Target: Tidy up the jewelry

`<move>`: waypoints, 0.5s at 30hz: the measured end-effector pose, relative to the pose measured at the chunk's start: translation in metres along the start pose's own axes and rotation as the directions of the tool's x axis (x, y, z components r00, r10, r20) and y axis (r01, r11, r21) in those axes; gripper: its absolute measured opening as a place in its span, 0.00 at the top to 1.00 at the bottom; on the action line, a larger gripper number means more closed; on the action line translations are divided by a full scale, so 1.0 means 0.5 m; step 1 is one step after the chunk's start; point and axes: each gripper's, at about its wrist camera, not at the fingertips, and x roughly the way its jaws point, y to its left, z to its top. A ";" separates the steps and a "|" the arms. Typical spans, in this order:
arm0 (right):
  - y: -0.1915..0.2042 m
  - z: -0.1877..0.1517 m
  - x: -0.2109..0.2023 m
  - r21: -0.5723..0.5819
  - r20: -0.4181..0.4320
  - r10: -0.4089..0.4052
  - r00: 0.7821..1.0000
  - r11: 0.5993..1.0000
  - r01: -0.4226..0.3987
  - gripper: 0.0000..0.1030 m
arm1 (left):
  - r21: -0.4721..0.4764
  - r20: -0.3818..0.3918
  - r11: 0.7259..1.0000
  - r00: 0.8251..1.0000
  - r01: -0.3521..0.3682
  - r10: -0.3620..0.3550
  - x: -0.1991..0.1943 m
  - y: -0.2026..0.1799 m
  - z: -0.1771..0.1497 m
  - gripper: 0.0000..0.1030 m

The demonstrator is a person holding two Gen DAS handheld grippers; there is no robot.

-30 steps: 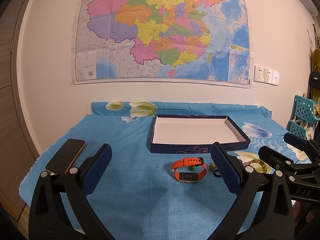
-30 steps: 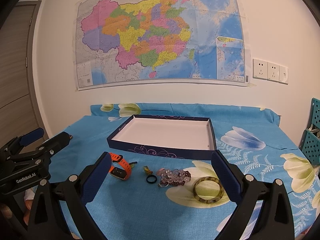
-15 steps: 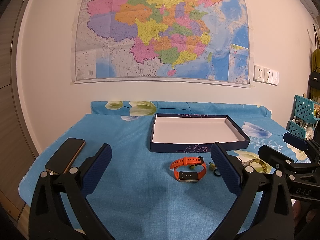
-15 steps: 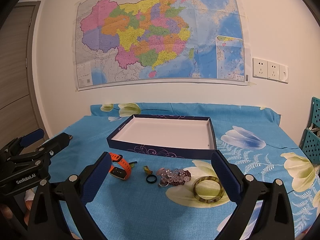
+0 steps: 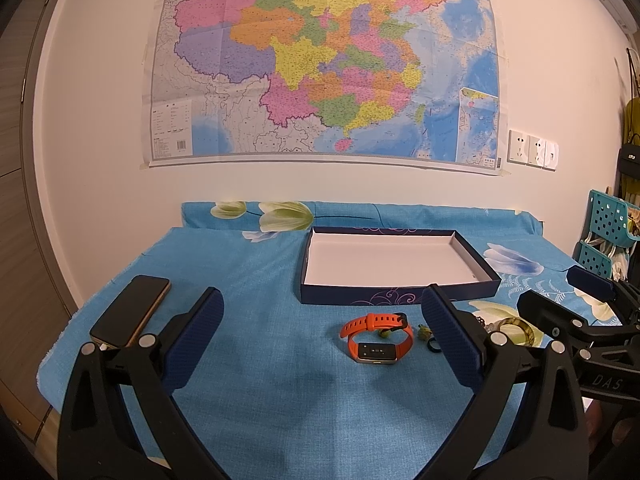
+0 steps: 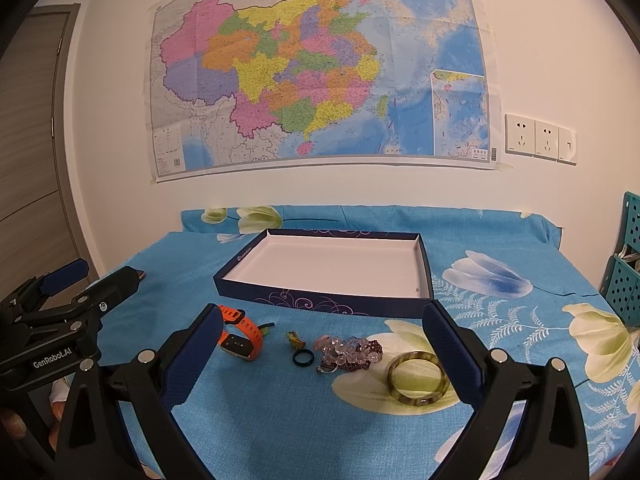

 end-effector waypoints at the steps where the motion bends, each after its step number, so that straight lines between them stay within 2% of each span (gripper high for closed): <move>1: 0.000 0.001 0.000 0.000 0.000 0.000 1.000 1.000 0.000 0.06 | 0.000 0.000 1.000 1.000 0.000 0.000 0.000 0.000 0.000 0.05; 15: -0.004 -0.001 0.004 0.003 -0.003 0.004 1.000 1.000 -0.004 0.06 | -0.001 0.000 1.000 1.000 -0.001 0.001 0.000 0.000 -0.001 0.05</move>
